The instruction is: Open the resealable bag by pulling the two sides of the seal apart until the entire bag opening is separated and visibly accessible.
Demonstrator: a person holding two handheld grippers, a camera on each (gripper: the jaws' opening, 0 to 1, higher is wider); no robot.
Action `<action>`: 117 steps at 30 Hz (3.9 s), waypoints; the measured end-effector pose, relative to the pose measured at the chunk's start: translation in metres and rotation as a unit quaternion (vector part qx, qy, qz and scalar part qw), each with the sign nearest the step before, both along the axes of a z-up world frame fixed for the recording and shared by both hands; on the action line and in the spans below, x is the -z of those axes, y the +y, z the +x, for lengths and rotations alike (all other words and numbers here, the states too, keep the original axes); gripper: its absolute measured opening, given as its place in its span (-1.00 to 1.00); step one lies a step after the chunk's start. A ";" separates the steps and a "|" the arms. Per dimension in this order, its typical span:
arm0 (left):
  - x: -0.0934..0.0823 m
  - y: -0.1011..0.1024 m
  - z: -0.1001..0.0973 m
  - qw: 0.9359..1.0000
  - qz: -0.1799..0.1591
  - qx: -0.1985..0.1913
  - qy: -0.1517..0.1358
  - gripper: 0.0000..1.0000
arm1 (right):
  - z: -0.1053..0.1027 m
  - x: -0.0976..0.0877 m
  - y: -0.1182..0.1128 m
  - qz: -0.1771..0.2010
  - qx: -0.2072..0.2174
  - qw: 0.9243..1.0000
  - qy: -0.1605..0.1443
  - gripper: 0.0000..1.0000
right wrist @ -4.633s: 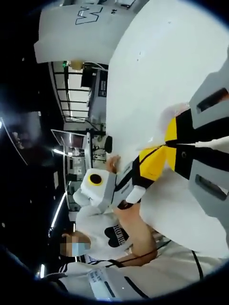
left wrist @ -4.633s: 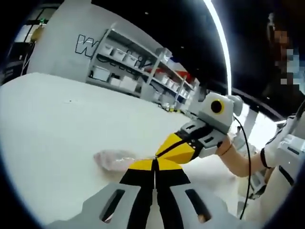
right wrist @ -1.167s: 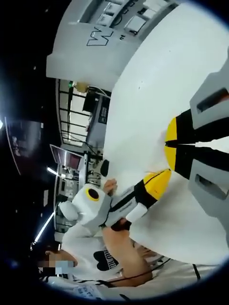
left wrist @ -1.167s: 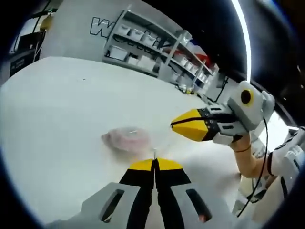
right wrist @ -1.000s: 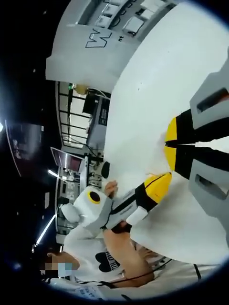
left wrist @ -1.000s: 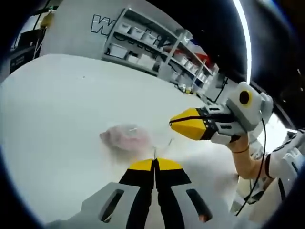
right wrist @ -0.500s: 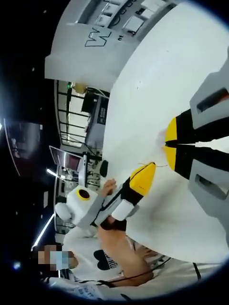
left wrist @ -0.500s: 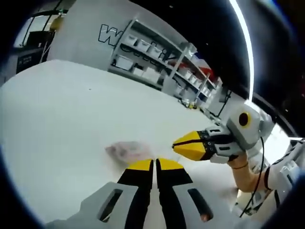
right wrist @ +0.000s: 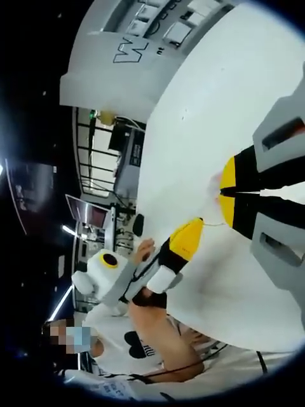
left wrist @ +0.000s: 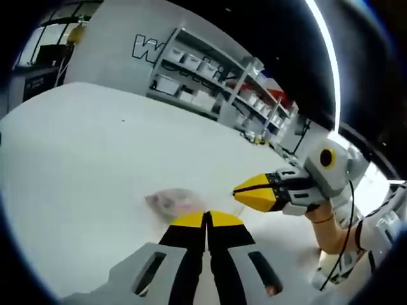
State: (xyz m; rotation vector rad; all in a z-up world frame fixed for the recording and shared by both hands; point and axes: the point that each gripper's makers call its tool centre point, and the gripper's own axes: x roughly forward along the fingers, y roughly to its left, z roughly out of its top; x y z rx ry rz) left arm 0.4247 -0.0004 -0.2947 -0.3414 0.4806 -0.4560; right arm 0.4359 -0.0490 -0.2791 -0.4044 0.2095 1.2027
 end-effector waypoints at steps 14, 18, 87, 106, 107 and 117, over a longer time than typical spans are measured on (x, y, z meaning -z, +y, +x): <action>0.007 0.001 -0.007 0.999 0.051 0.012 0.004 -0.95 | 0.005 0.000 -0.006 0.011 0.016 1.000 0.011 -1.00; 0.001 0.004 -0.005 0.994 0.108 0.010 -0.028 -0.37 | 0.002 -0.002 -0.005 0.010 0.013 1.000 0.006 -1.00; -0.001 -0.003 -0.005 0.984 0.156 0.048 -0.068 -0.55 | 0.020 -0.019 -0.003 -0.015 0.020 0.999 -0.030 -1.00; 0.011 0.010 -0.008 0.981 0.177 0.050 -0.055 -0.45 | 0.054 -0.034 -0.001 -0.047 0.048 0.995 -0.079 -1.00; 0.012 0.011 -0.009 0.981 0.178 0.050 -0.054 -0.45 | 0.057 -0.034 -0.001 -0.049 0.050 0.994 -0.080 -1.00; 0.010 0.014 -0.007 0.983 0.168 0.041 -0.064 -0.44 | 0.089 -0.038 -0.001 -0.055 0.071 0.992 -0.085 -1.00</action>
